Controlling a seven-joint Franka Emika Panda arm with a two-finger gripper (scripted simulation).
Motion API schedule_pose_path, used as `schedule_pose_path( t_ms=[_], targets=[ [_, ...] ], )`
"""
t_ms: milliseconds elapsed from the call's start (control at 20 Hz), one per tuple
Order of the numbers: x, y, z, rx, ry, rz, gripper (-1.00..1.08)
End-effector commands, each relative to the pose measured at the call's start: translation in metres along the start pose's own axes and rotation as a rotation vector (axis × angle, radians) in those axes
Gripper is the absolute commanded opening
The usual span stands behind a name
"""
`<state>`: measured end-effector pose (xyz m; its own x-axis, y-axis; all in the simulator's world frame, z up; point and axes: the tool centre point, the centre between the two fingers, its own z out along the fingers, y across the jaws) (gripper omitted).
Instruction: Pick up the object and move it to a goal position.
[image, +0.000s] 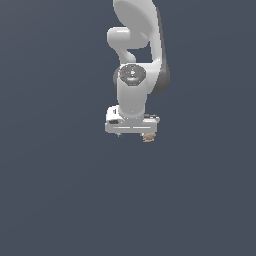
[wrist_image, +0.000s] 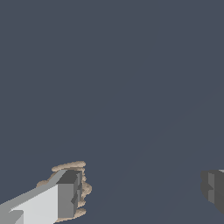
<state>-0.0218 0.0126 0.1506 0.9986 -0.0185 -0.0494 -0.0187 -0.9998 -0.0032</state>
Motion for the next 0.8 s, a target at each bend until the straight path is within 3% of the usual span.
schedule_pose_path(
  t_ms=[0, 400, 750],
  targets=[
    [0.000, 0.000, 0.000, 0.000, 0.000, 0.000, 1.00],
    [-0.009, 0.018, 0.013, -0.015, -0.044, 0.024, 1.00],
    [-0.011, 0.014, 0.014, -0.015, -0.042, 0.018, 1.00]
  ],
)
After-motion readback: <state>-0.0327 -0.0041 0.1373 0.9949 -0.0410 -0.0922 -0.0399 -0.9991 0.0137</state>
